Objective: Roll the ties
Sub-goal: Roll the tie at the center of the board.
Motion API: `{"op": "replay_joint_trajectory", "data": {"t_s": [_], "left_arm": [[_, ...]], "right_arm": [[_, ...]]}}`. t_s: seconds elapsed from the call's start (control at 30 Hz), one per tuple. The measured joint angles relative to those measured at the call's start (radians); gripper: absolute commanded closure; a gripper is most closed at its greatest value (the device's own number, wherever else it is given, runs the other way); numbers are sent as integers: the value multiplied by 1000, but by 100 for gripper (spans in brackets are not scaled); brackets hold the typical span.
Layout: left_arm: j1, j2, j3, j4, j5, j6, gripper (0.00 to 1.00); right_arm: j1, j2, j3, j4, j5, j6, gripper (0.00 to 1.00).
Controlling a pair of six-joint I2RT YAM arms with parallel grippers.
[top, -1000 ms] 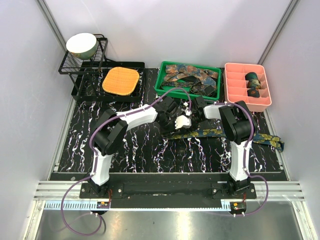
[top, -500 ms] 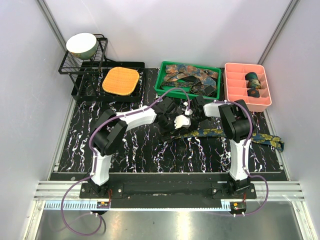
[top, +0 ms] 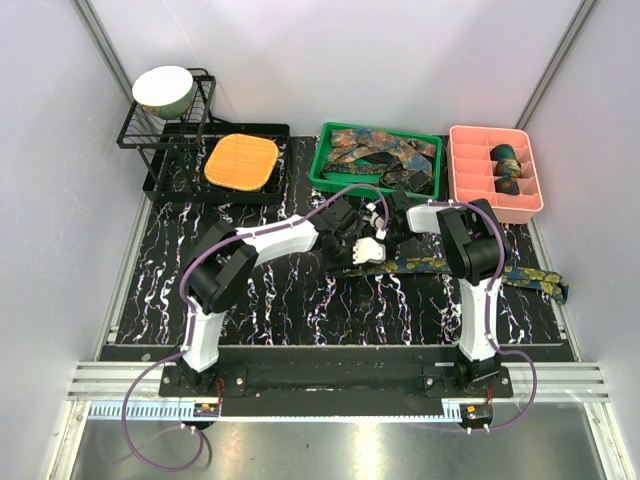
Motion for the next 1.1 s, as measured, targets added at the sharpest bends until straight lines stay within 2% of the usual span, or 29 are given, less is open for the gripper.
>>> {"op": "replay_joint_trajectory", "data": {"t_s": [0.03, 0.13, 0.2, 0.23, 0.33, 0.63, 1.1], "left_arm": [[-6, 2, 0, -3, 0, 5, 70], [-18, 2, 1, -9, -14, 21, 73], [-19, 2, 1, -9, -15, 28, 73], [-18, 2, 1, -8, -14, 30, 74], [-19, 1, -1, -8, -15, 37, 76], [-19, -50, -82, 39, -10, 77, 78], [-13, -51, -63, -24, -33, 18, 80]], "right_arm": [[0, 0, 1, 0, 0, 0, 100], [0, 0, 6, -7, 1, -5, 100], [0, 0, 7, -11, 0, -5, 90], [0, 0, 8, -11, 0, -5, 82], [-5, -2, 10, -18, -7, -3, 70], [-69, -71, 25, -89, -15, -80, 69], [-70, -29, 25, -129, 69, -148, 70]]}}
